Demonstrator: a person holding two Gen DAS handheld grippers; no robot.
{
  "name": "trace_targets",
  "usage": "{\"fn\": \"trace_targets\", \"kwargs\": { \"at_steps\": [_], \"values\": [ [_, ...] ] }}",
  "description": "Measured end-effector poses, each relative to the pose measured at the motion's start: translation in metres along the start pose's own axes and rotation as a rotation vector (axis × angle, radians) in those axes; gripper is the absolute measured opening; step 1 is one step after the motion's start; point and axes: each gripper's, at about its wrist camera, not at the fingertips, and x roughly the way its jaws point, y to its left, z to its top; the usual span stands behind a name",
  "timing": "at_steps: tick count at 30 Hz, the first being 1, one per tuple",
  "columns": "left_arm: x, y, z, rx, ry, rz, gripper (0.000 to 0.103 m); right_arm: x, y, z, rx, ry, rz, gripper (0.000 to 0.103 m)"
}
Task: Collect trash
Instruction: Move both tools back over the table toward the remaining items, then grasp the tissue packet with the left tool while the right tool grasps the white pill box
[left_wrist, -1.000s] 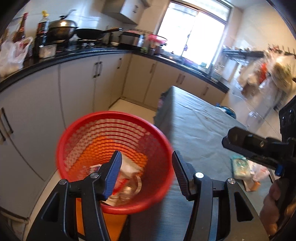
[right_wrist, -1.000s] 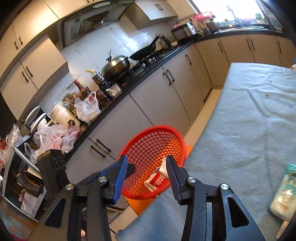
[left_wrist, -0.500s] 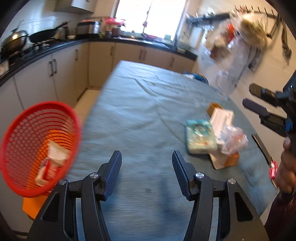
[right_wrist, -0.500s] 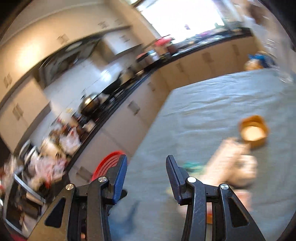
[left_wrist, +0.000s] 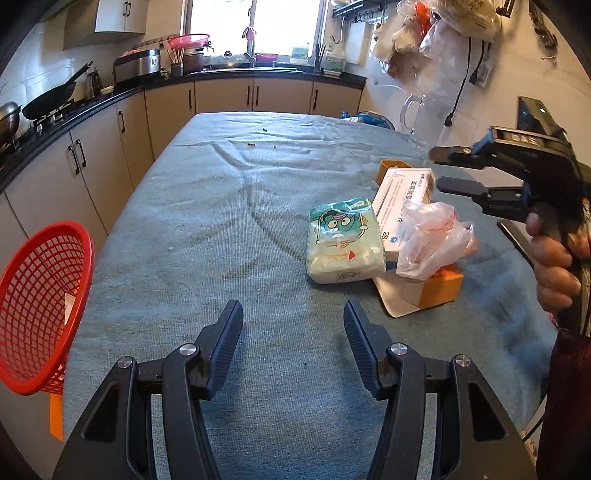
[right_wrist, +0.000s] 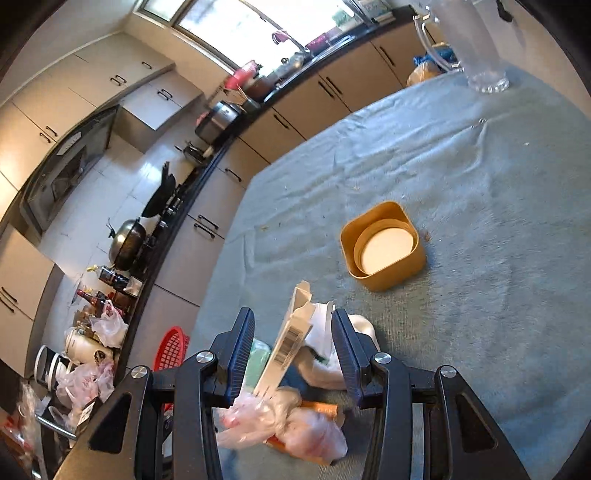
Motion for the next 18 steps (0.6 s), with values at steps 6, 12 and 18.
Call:
{"fn": "trace_targets", "kwargs": {
  "at_steps": [6,12,18],
  "values": [
    [0.002,0.004,0.000,-0.010,0.008,0.011,0.056,0.023,0.004,-0.003,-0.053,0.048,0.004,0.022],
    [0.006,0.001,0.012,-0.012,0.013,0.019,0.056,0.002,0.014,-0.010,-0.143,-0.056,0.091,0.015],
    [0.016,-0.008,0.032,-0.018,0.040,-0.035,0.068,-0.030,0.014,-0.014,-0.175,-0.193,0.157,0.013]
  ]
}}
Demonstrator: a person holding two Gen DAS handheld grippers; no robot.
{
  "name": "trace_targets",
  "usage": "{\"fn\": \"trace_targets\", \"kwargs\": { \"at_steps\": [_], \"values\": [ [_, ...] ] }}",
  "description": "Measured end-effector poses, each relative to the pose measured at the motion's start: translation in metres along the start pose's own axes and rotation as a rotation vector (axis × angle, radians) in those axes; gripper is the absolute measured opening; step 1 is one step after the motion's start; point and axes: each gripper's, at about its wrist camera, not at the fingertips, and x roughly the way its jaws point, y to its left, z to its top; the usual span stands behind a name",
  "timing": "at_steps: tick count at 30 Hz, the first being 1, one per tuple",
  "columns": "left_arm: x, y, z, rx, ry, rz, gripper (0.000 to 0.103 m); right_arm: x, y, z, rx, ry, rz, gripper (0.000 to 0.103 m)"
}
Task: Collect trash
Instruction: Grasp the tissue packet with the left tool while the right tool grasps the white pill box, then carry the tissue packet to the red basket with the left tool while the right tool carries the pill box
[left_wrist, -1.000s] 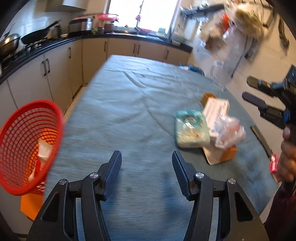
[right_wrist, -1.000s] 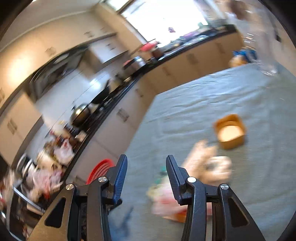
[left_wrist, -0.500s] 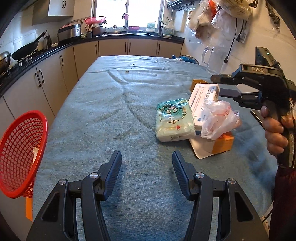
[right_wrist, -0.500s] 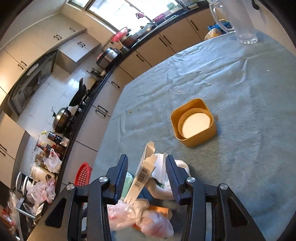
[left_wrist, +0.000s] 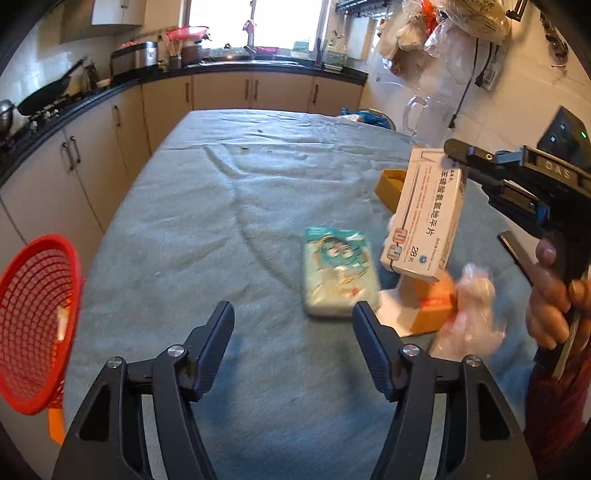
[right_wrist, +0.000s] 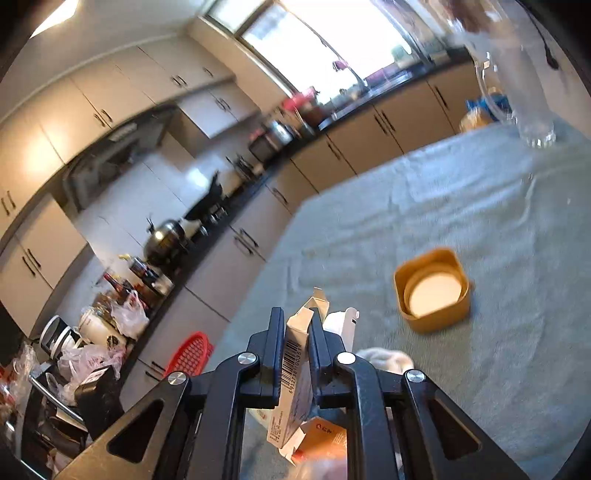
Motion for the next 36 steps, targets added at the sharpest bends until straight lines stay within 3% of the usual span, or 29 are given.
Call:
{"fn": "trace_targets", "kwargs": {
  "at_steps": [2,7,14,16,17,20,24,36],
  "values": [
    [0.006,-0.005,0.005,0.001,0.018,-0.006,0.073,-0.008,-0.001,0.002,0.010,-0.034,0.005,0.013],
    [0.027,-0.019,0.018,0.005,0.068,-0.018,0.074,-0.024,-0.009,0.005,0.057,-0.097,0.023,0.013],
    [0.054,-0.034,0.027,0.051,0.111,0.034,0.074,-0.028,-0.005,0.006,0.056,-0.106,0.046,0.013],
    [0.060,-0.034,0.028,0.057,0.118,0.058,0.073,-0.028,-0.004,0.007,0.054,-0.104,0.053,0.013],
    [0.062,-0.034,0.028,0.058,0.116,0.058,0.067,-0.029,-0.005,0.007,0.054,-0.104,0.056,0.013],
    [0.063,-0.032,0.027,0.067,0.092,0.100,0.050,-0.026,-0.007,0.008,0.049,-0.100,0.065,0.013],
    [0.055,-0.023,0.025,0.029,0.064,0.080,0.045,-0.024,-0.004,0.007,0.032,-0.096,0.073,0.013],
    [0.009,-0.003,0.011,-0.017,-0.065,0.075,0.042,-0.021,0.006,0.004,-0.031,-0.087,0.075,0.013]
  ]
}}
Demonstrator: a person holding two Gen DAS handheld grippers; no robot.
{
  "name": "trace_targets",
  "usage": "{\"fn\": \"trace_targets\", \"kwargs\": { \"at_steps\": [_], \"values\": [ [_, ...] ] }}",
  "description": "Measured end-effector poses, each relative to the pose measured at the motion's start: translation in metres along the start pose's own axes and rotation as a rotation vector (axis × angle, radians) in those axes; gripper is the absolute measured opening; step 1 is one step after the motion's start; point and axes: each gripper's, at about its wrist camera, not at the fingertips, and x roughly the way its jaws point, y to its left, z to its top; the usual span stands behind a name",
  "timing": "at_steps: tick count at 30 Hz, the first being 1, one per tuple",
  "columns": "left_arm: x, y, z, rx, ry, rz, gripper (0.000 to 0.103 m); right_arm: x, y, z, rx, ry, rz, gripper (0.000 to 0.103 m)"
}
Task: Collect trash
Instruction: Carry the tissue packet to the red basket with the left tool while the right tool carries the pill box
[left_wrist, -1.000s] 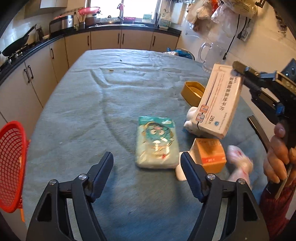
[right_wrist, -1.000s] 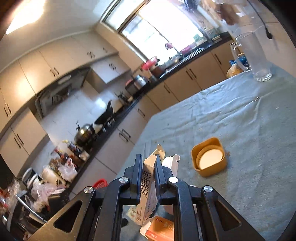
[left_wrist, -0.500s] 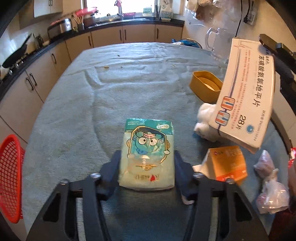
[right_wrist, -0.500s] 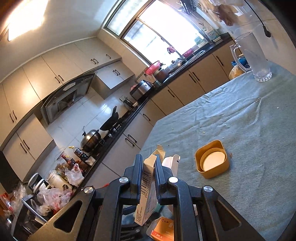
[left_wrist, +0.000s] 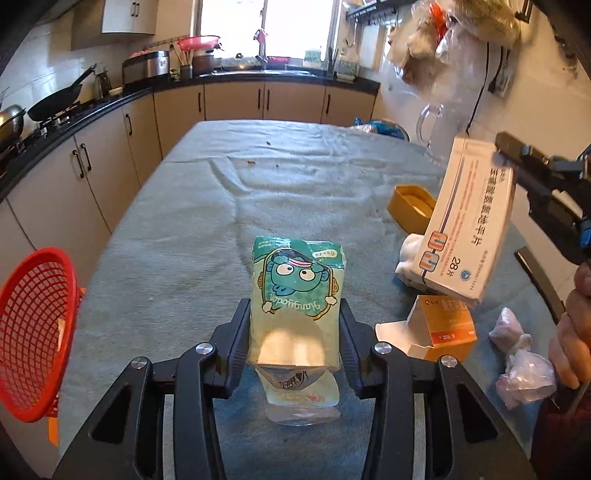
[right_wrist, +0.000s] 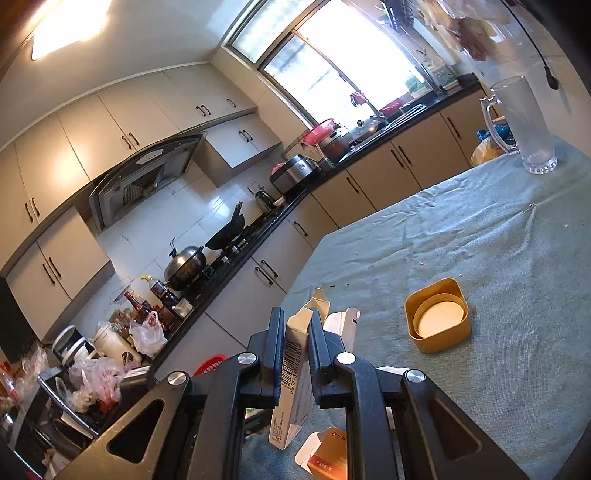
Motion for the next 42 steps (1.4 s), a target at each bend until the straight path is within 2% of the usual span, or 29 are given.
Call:
{"fn": "trace_targets", "kwargs": {
  "at_steps": [14,19,27,33,42],
  "values": [
    [-0.039,0.015,-0.006,-0.017,-0.073,0.014,0.043,0.004,0.025,-0.018,-0.040,0.035,-0.058,0.013],
    [-0.051,0.020,-0.011,-0.025,-0.097,0.017,0.043,0.000,0.049,-0.033,-0.117,0.042,-0.128,0.013],
    [-0.066,0.031,-0.019,-0.035,-0.135,0.026,0.043,-0.003,0.094,-0.052,-0.254,0.038,-0.179,0.013],
    [-0.079,0.042,-0.021,-0.043,-0.170,0.043,0.043,0.002,0.120,-0.060,-0.342,0.033,-0.209,0.013],
    [-0.086,0.065,-0.026,-0.083,-0.188,0.058,0.043,0.017,0.144,-0.069,-0.396,0.056,-0.202,0.013]
  ]
}}
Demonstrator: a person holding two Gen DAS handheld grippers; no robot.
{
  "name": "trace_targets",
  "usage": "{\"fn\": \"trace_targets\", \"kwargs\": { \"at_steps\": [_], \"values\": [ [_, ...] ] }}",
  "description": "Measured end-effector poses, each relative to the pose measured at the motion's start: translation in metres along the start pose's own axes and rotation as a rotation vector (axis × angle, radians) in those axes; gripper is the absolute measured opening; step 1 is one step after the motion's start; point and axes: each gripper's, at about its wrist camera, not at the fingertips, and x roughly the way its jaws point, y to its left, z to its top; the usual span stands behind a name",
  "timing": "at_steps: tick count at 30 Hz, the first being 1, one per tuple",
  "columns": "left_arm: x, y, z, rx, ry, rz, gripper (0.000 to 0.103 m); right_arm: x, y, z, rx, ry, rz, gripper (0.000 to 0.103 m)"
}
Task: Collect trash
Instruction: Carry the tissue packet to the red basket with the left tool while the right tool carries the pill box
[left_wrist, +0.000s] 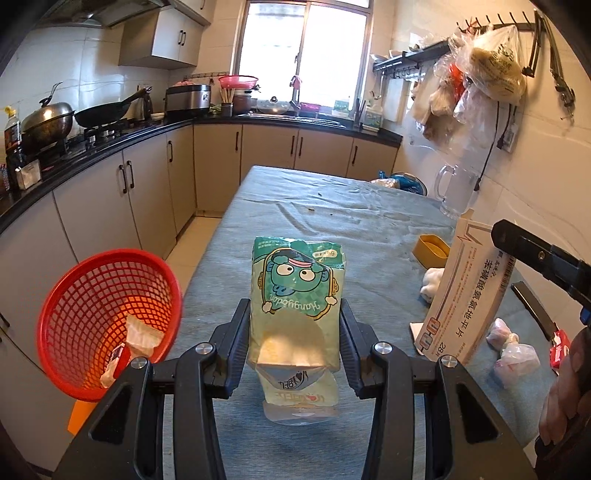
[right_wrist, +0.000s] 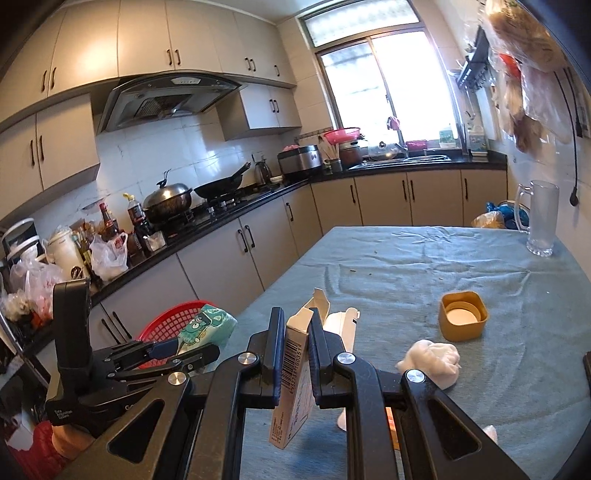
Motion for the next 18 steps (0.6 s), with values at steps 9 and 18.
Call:
{"fn": "trace_targets", "kwargs": {
  "at_steps": [9,18],
  "values": [
    [-0.005,0.031,-0.002,-0.047,-0.017,0.045,0.043,0.022,0.033,0.005,-0.058,0.020,0.034,0.013],
    [-0.019,0.080,-0.004,-0.120,-0.052,0.110,0.043,0.052,0.072,0.016,-0.099,0.048,0.104,0.013]
  ]
}}
